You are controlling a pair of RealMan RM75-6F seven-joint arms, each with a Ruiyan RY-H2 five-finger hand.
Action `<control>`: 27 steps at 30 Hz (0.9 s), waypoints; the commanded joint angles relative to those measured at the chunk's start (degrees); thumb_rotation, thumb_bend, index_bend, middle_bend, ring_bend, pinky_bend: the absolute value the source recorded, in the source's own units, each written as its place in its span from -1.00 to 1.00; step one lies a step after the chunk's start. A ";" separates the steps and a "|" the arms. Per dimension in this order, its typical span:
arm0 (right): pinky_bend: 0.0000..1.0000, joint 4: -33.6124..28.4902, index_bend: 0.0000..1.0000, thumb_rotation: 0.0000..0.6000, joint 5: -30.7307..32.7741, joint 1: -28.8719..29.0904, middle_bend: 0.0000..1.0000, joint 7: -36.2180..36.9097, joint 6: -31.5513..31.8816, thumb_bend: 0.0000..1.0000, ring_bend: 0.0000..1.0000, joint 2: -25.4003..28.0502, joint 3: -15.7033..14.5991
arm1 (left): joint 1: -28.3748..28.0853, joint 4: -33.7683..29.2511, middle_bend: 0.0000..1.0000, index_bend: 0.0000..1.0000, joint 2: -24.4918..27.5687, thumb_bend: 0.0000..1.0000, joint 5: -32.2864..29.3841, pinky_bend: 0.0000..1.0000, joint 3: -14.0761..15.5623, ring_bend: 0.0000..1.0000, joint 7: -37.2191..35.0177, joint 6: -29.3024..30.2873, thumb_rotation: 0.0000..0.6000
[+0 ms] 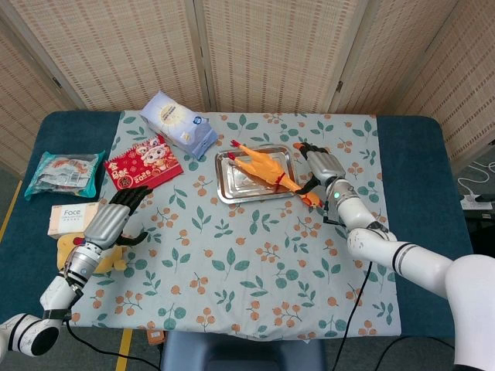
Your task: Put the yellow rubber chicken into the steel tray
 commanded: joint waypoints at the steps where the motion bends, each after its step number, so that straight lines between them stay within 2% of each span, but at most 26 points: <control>1: -1.00 -9.88 -1.00 1.00 -5.98 -4.66 -1.00 1.45 7.06 -0.87 -1.00 6.67 1.53 | 1.07 -2.99 -1.00 -1.00 2.11 -0.40 1.75 -0.97 0.43 -1.00 1.19 2.21 1.00; 4: -1.00 -19.43 -1.00 1.00 -13.05 -9.70 -1.00 2.53 13.74 -0.87 -1.00 12.29 1.23 | 3.05 -7.31 -1.00 -1.00 5.74 -0.38 3.57 -0.96 1.90 -1.00 2.42 4.41 1.00; 6: -1.00 -26.33 -1.00 1.00 -19.70 -13.95 -1.00 1.95 19.05 -0.87 -1.00 16.54 -0.76 | 5.13 -10.53 -1.00 -1.00 8.88 -0.38 4.97 -0.96 3.50 -1.00 3.95 6.47 1.00; 9: -1.00 -35.15 -1.00 1.00 -29.19 -20.61 -1.00 -1.65 27.47 -0.87 -1.00 22.23 -5.59 | 9.77 -13.46 -1.00 -1.00 12.37 -0.38 7.01 -0.95 6.38 -1.00 8.37 11.98 1.00; 13: -1.00 -41.84 -1.00 1.00 -40.00 -31.45 -1.00 -11.14 41.69 -0.87 -1.00 25.80 -13.39 | 17.47 -14.90 -1.00 -1.00 14.35 -0.37 8.28 -0.95 10.86 -1.00 14.08 19.85 1.00; 16: -1.00 -42.90 -1.00 1.00 -44.87 -38.35 -1.00 -15.60 49.18 -0.87 -1.00 25.14 -17.51 | 21.83 -13.87 -1.00 -1.00 13.45 -0.35 9.59 -0.96 12.49 -1.00 15.42 25.13 1.00; 19: -1.00 -41.04 -1.00 1.00 -49.99 -46.61 -1.00 -17.70 58.19 -0.87 -1.00 21.95 -20.49 | 27.35 -6.74 -1.00 -1.00 8.47 -0.33 13.52 -0.96 11.81 -1.00 16.18 36.25 1.00; 23: -1.00 -35.98 -1.00 1.00 -54.58 -54.09 -1.00 -14.50 66.37 -0.87 -1.00 17.19 -21.19 | 31.69 -0.30 -1.00 -1.00 4.29 -0.33 14.94 -0.96 11.13 -1.00 13.28 43.47 1.00; 25: -1.00 -33.64 -1.00 1.00 -55.45 -56.00 -1.00 -11.66 67.61 -0.87 -1.00 15.85 -21.10 | 32.22 1.58 -1.00 -1.00 3.78 -0.33 15.35 -0.96 10.83 -1.00 12.60 44.21 1.00; 27: -1.00 -32.34 -1.00 1.00 -55.55 -56.49 -1.00 -9.97 66.25 -0.87 -1.00 15.95 -21.04 | 32.24 2.39 -1.00 -1.00 3.83 -0.32 15.44 -0.96 10.43 -1.00 10.41 43.90 1.00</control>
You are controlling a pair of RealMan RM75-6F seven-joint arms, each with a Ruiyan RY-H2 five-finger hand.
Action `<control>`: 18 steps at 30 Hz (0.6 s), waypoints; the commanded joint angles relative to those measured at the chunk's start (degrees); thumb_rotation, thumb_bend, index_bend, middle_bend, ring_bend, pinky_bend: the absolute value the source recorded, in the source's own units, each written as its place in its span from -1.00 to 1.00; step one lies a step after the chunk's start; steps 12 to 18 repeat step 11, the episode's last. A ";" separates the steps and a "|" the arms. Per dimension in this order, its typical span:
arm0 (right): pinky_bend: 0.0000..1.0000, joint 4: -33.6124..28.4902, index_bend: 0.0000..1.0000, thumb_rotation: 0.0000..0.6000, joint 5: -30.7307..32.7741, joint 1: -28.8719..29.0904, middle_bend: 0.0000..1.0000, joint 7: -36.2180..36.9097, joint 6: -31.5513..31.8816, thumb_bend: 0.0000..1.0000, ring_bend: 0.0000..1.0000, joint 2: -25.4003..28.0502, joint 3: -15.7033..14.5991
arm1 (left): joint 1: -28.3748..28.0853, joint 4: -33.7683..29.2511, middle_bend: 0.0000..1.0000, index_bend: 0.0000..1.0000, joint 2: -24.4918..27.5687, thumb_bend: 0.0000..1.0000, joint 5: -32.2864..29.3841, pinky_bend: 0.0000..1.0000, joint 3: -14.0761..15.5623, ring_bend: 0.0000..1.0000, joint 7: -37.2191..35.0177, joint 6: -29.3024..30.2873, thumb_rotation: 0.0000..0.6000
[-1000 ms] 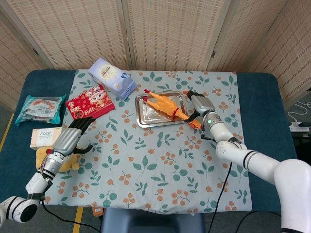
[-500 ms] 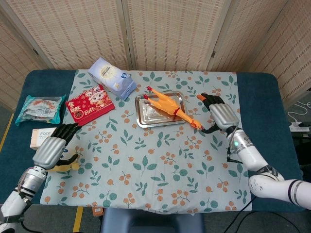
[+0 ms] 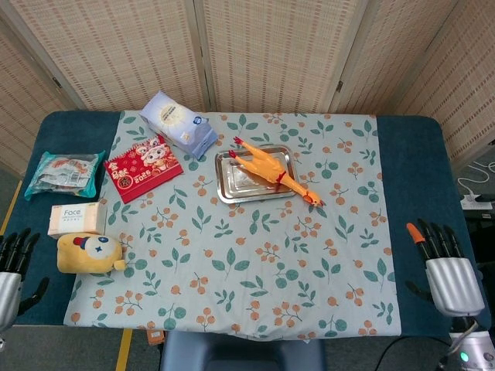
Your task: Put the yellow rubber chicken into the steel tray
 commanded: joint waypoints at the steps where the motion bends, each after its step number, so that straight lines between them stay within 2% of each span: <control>1: -1.00 3.40 -1.00 1.00 -2.07 -2.58 -1.00 3.75 -0.21 -0.87 -1.00 -1.60 -0.98 | 2.14 3.28 -1.00 -1.00 -1.87 -0.32 1.33 -0.96 -0.64 -1.00 -3.29 1.13 1.00; 7: -1.00 3.10 -1.00 1.00 -2.54 -3.68 -1.00 5.62 -1.42 -0.87 -1.00 -0.24 0.58 | 2.32 2.50 -1.00 -1.00 -1.34 -0.31 1.55 -0.96 -0.62 -1.00 -2.53 -0.87 1.00; 11: -1.00 3.34 -1.00 1.00 -2.65 -4.41 -1.00 6.83 -2.40 -0.87 -1.00 0.44 1.46 | 2.25 0.24 -1.00 -1.00 -0.28 -0.31 -0.15 -0.96 -0.26 -1.00 -2.15 -4.37 1.00; 18: -1.00 3.34 -1.00 1.00 -2.65 -4.41 -1.00 6.83 -2.40 -0.87 -1.00 0.44 1.46 | 2.25 0.24 -1.00 -1.00 -0.28 -0.31 -0.15 -0.96 -0.26 -1.00 -2.15 -4.37 1.00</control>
